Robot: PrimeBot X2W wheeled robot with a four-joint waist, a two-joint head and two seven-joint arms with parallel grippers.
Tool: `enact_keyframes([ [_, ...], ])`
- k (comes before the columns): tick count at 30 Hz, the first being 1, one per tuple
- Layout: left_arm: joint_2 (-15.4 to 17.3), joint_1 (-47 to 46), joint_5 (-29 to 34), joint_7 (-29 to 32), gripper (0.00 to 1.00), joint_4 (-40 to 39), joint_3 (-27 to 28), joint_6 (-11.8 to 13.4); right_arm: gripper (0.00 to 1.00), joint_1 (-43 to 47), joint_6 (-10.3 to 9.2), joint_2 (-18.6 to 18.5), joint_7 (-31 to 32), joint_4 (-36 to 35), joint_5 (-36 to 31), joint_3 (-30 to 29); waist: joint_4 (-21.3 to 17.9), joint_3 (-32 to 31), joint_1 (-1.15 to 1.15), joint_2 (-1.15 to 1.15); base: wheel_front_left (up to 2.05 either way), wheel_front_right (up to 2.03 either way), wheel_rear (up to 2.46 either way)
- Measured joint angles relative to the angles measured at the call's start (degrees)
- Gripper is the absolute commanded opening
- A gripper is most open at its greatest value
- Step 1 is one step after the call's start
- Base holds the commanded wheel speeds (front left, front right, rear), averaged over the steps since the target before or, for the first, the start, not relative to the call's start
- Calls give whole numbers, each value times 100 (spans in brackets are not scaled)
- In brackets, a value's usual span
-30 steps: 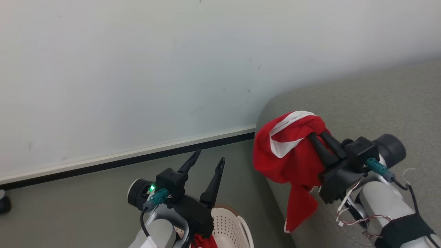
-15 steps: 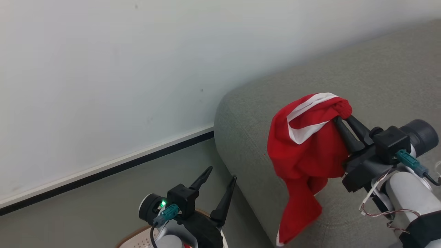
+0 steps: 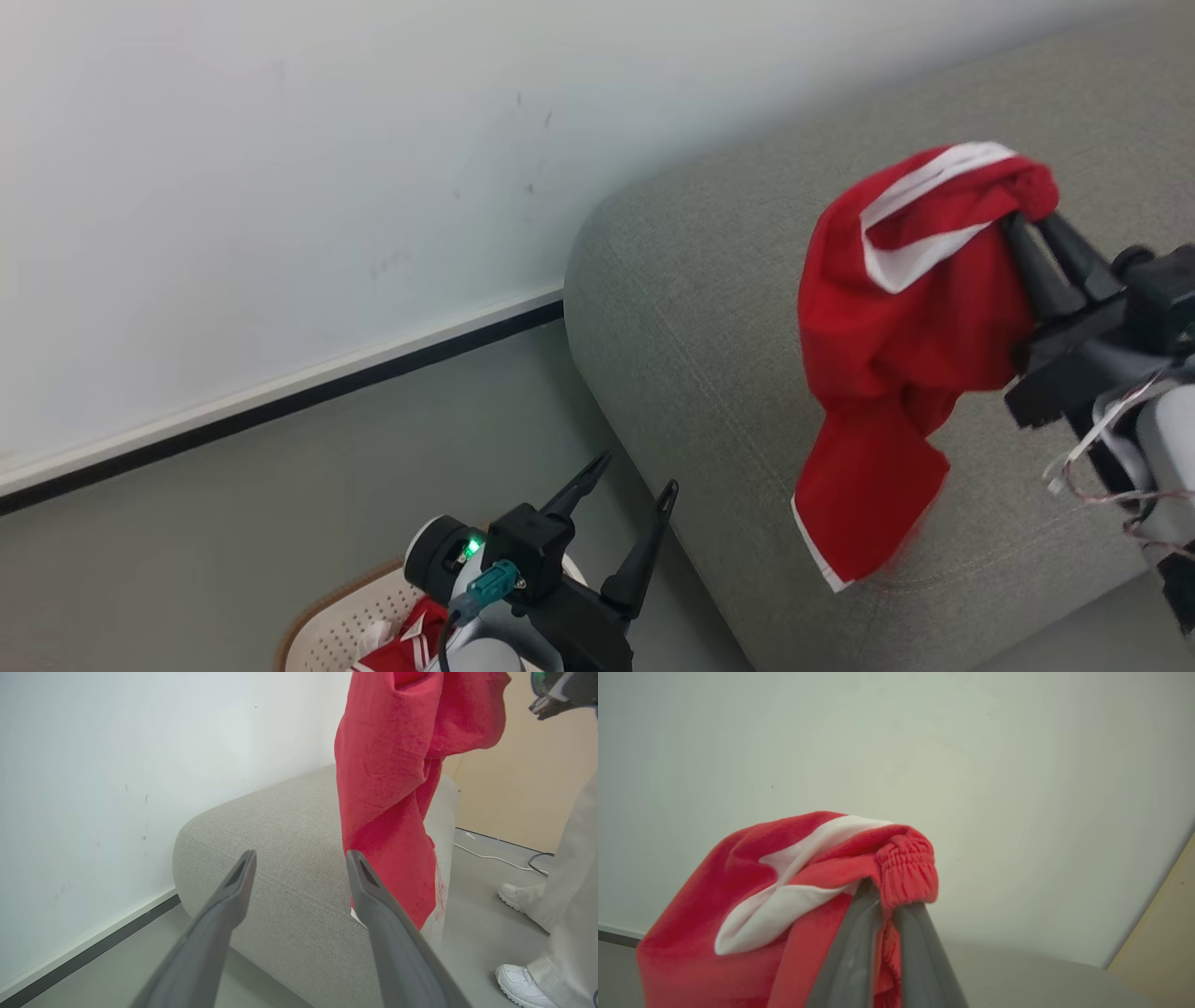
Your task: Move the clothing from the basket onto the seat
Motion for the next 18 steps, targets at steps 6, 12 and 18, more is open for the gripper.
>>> enact_keyframes([
  [6, 3, -220, 249, 0, 100, -214, -53, 59, 0, -854, 9, -52, 203, 176, 234, -280, 126, 390, 1, 0, 0, 0, 0],
  [12, 137, -413, 388, 86, 100, -354, -100, 96, 0, -1923, 47, -383, 401, 647, 223, -485, 313, 836, 2, 0, 0, 0, 0],
  [18, 311, -586, 457, 165, 100, -590, -91, 119, 0, -2866, 48, -565, 504, 1191, 248, -749, 518, 1313, 2, 1, 0, 0, 0],
])
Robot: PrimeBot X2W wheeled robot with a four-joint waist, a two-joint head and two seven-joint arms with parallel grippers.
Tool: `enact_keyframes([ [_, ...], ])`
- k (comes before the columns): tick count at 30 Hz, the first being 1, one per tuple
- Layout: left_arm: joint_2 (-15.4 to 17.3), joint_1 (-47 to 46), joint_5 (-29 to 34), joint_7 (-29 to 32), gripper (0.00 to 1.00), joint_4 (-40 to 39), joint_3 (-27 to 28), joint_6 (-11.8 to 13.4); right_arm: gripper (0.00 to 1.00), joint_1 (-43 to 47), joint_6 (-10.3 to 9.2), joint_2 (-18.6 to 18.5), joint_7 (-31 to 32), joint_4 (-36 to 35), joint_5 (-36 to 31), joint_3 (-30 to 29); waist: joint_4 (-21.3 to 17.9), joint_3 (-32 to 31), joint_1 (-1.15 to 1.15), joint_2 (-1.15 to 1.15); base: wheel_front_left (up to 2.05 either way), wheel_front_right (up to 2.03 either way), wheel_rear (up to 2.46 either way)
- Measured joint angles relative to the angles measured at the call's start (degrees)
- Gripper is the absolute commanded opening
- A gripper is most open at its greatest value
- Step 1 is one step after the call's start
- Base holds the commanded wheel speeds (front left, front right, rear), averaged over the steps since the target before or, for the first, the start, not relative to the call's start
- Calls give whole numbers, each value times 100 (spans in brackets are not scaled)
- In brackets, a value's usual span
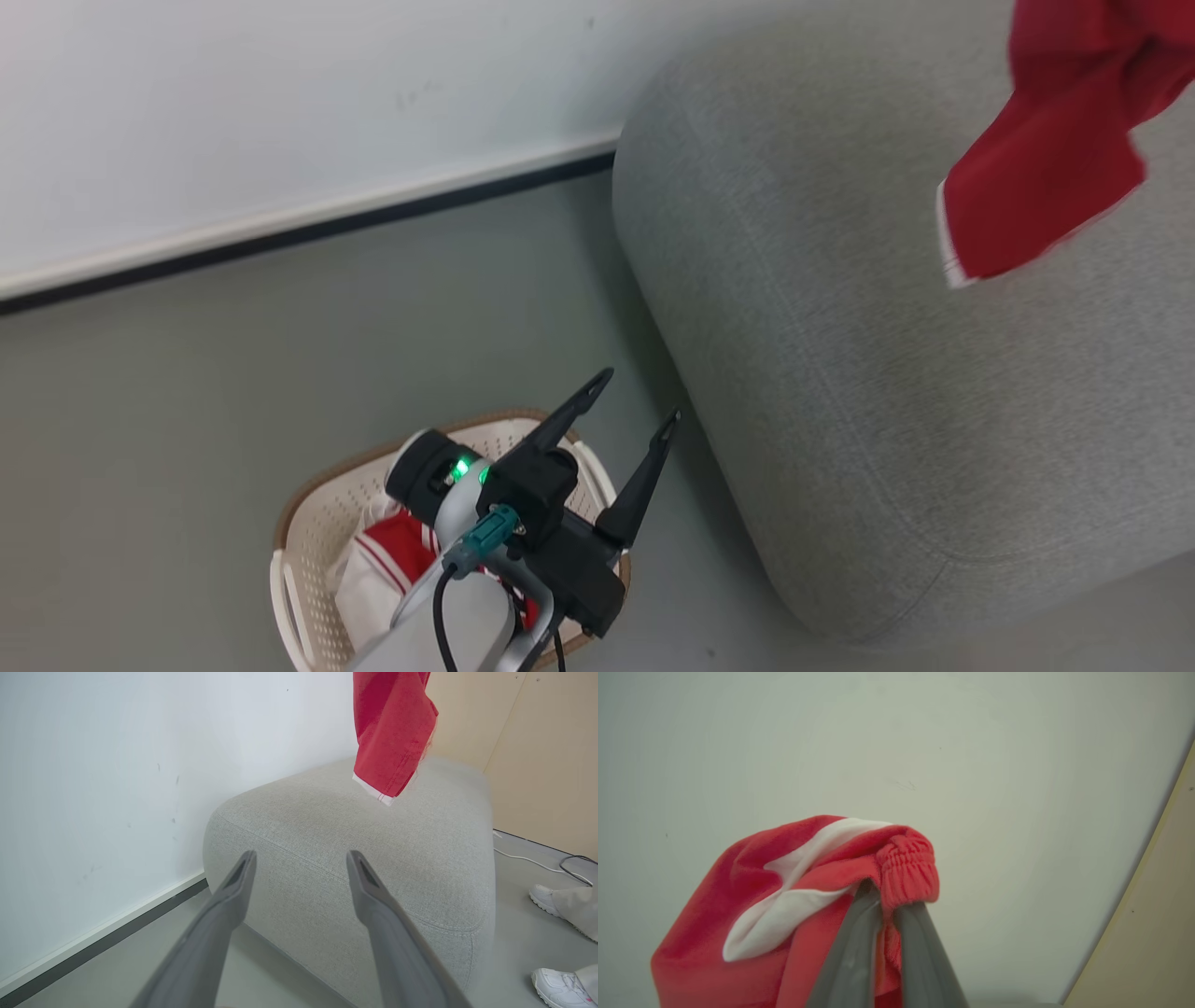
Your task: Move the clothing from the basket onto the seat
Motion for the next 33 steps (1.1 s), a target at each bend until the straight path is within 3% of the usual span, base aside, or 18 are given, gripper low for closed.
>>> enact_keyframes([
  [6, 96, -307, 208, 100, 100, -249, 2, 11, 0, -590, -4, -294, 99, 542, 31, -234, 181, 502, -1, 0, 0, 0, 0],
  [14, 303, -639, 414, 229, 100, -648, 1, 25, 0, -711, -83, -252, 81, 1020, 48, -275, 319, 1202, 0, 0, 0, 0, 0],
  [24, 494, -1107, 715, 499, 100, -1085, -35, 26, 0, -499, -312, 319, -183, 1694, 346, -403, 246, 2074, 0, 1, 0, 0, 0],
  [33, 676, -1356, 918, 594, 100, -1176, -33, 22, 0, -436, -331, 781, -514, 2184, 407, -349, 108, 2707, -1, 1, 0, 0, 0],
])
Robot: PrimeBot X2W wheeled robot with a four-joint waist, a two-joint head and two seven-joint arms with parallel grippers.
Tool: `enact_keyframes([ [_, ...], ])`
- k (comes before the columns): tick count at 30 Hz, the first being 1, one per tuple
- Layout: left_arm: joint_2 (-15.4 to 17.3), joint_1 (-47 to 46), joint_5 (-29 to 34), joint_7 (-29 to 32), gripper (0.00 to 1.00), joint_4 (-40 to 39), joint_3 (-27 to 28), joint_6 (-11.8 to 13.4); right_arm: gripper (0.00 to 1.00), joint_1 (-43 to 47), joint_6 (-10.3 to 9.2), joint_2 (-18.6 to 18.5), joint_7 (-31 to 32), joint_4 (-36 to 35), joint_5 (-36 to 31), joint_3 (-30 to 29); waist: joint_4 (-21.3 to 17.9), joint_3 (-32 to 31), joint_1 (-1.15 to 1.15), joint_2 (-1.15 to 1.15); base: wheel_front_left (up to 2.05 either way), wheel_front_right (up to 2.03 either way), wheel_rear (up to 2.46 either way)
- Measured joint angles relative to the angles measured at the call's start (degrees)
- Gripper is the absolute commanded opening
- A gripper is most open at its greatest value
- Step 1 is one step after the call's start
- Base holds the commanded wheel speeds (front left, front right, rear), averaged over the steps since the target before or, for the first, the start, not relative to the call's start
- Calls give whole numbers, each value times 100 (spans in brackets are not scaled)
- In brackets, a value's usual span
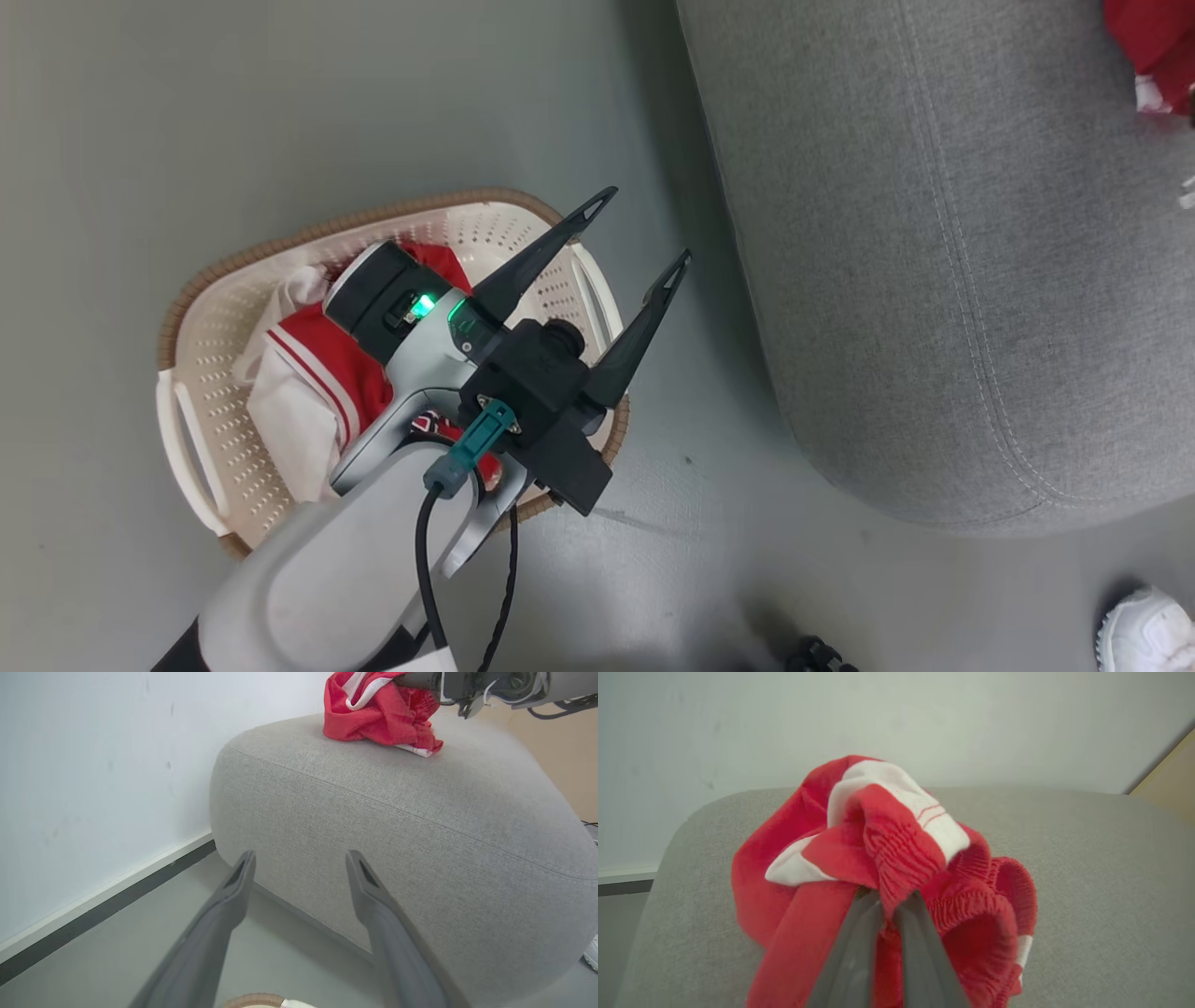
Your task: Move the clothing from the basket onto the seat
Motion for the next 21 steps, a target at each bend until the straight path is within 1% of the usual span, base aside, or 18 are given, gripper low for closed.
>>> enact_keyframes([
  [1, 11, 0, 13, 0, 100, 18, 1, 0, 0, 0, 0, 48, -33, 64, 0, 14, -19, 57, 0, 0, 0, 0, 0],
  [2, 14, 0, 21, 0, 100, 26, 2, 0, 18, 1, 1, 85, -62, 123, 0, 24, -39, 104, 0, 0, 0, 0, 0],
  [3, 18, 0, 22, -1, 100, 40, 4, 0, 39, 0, 1, 114, -102, 180, 0, 35, -63, 143, 0, 0, 0, 0, 0],
  [4, 24, 0, 22, -1, 100, 62, 9, 1, 57, 1, 2, 145, -116, 226, 0, 40, -90, 167, 0, 0, 0, 0, 0],
  [5, 27, 0, 22, -4, 100, 89, 14, 1, 96, 0, 11, 167, -159, 281, 2, 40, -120, 180, 0, 0, 0, 0, 0],
  [6, 32, 1, 21, -10, 100, 114, 24, 2, 100, 0, 26, 176, -185, 328, 11, 43, -146, 185, 0, -1, 0, 0, 0],
  [13, 24, 35, -48, -192, 100, 354, 109, 29, 100, 77, 131, 201, -324, 453, 29, 94, -216, -3, -1, -1, 0, 0, 0],
  [16, -9, 150, -100, -310, 100, 487, 141, 53, 100, 287, 138, 205, -357, 474, 2, 145, -228, -154, -1, -1, 0, 0, 0],
  [18, -45, 287, -157, -388, 100, 636, 159, 55, 100, 521, 180, 212, -361, 461, -55, 194, -234, -341, -2, -1, 0, 0, 0],
  [21, -129, 408, -375, -479, 100, 749, 237, 73, 100, 797, 186, 224, -363, 394, -126, 246, -228, -555, -2, -2, 0, 0, 0],
])
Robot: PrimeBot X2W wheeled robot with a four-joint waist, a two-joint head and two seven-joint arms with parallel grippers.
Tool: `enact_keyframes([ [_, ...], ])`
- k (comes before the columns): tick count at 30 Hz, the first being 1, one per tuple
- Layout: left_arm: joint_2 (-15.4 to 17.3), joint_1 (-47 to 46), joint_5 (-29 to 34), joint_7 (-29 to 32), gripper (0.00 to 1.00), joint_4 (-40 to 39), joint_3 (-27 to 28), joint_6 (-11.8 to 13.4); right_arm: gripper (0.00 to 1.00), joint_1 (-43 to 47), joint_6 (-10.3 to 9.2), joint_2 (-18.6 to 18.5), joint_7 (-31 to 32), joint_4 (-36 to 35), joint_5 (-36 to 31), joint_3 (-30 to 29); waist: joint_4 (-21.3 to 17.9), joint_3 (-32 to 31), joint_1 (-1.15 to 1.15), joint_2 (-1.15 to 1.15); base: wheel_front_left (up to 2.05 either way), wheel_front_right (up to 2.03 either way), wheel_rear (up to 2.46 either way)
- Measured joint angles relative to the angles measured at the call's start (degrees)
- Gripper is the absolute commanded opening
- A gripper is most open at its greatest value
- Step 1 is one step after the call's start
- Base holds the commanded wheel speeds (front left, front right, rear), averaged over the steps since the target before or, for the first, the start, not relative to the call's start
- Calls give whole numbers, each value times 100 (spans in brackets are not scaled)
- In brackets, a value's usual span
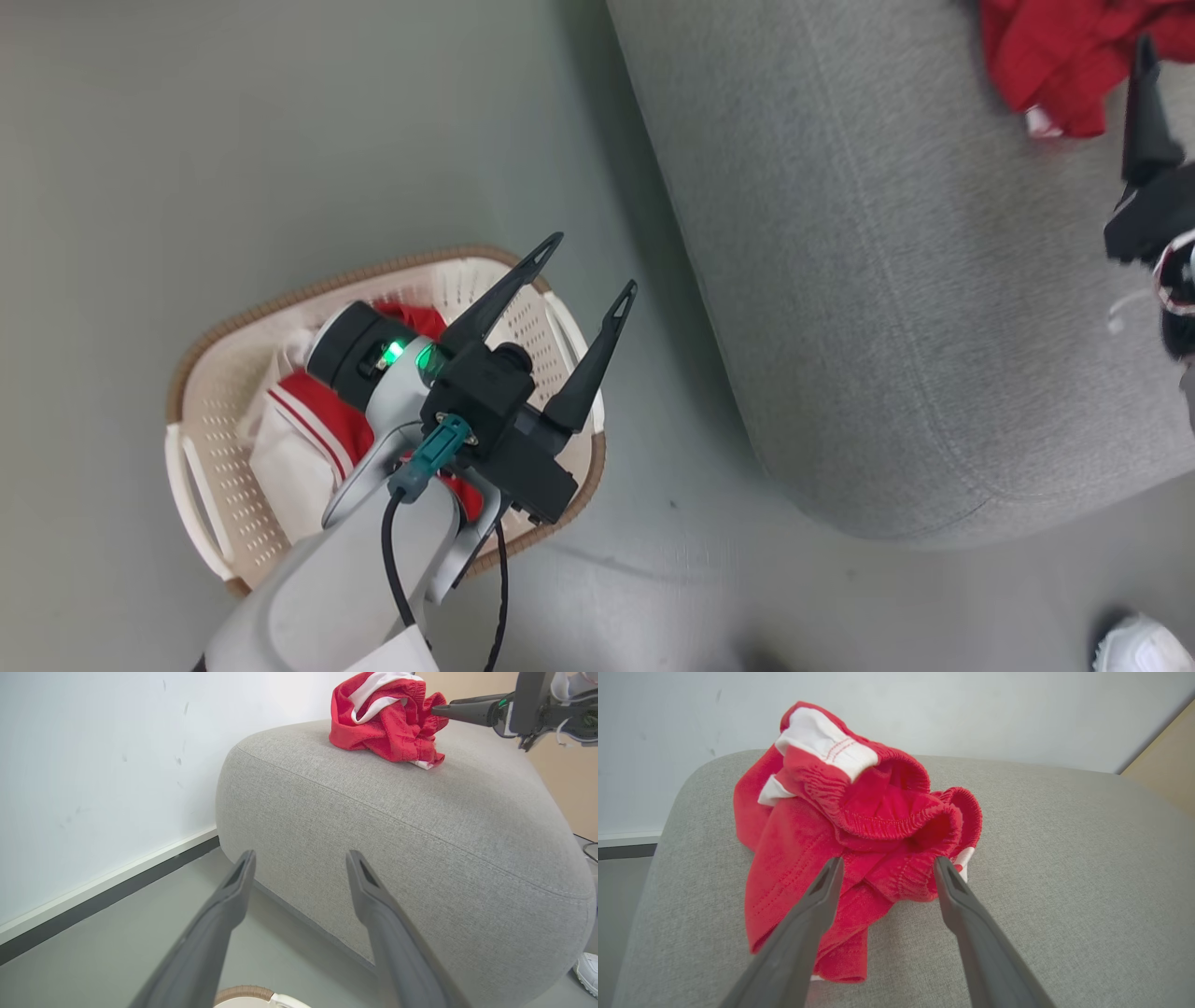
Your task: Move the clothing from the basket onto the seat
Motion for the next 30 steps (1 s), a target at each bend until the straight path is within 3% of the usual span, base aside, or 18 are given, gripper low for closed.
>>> enact_keyframes([
  [12, -159, 447, -443, -212, 100, 402, 441, 93, 100, 996, 26, 58, 0, -815, -121, 85, 164, -943, -1, -1, 0, 0, 0],
  [30, -192, 1662, -1028, -263, 100, 788, 1263, 339, 100, 2889, -125, 642, -1, -2225, -119, 63, 906, -2384, 0, -1, 0, 0, 0],
])
